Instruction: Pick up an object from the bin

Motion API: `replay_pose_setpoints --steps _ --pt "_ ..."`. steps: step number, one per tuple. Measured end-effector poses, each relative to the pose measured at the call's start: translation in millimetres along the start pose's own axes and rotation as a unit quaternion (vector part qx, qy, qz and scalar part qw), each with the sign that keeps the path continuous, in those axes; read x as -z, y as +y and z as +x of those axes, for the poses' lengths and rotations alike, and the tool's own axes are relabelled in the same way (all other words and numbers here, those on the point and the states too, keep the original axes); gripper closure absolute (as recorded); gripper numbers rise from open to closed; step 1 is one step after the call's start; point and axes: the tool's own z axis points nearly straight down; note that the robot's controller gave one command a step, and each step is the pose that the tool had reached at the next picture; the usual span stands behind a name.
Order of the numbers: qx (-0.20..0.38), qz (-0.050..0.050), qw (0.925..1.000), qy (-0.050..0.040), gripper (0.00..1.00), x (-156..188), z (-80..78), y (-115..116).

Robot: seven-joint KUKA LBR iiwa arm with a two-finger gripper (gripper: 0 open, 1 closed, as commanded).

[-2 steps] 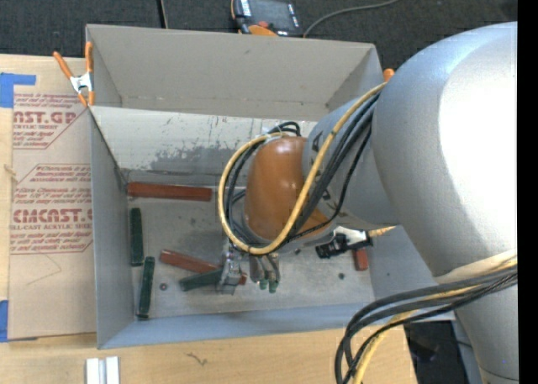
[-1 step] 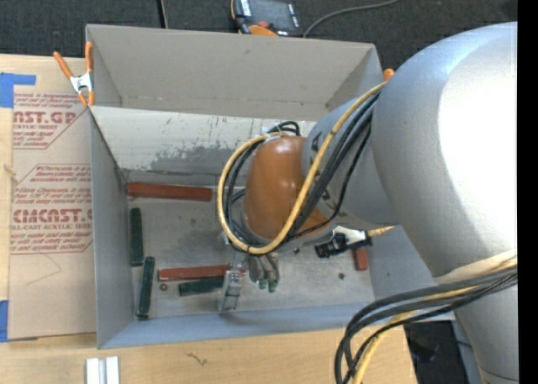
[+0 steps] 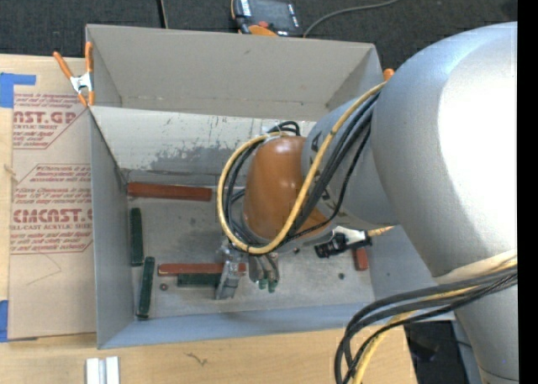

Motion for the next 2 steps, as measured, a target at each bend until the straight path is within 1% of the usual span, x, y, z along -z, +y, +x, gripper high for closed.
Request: replay_pose_setpoints --steps 1,2 --pt "0.0 -0.002 1.0 -0.0074 1.0 121 -92.6 7" --pt "-0.011 0.0 0.9999 -0.0015 1.0 155 -37.7 -4"
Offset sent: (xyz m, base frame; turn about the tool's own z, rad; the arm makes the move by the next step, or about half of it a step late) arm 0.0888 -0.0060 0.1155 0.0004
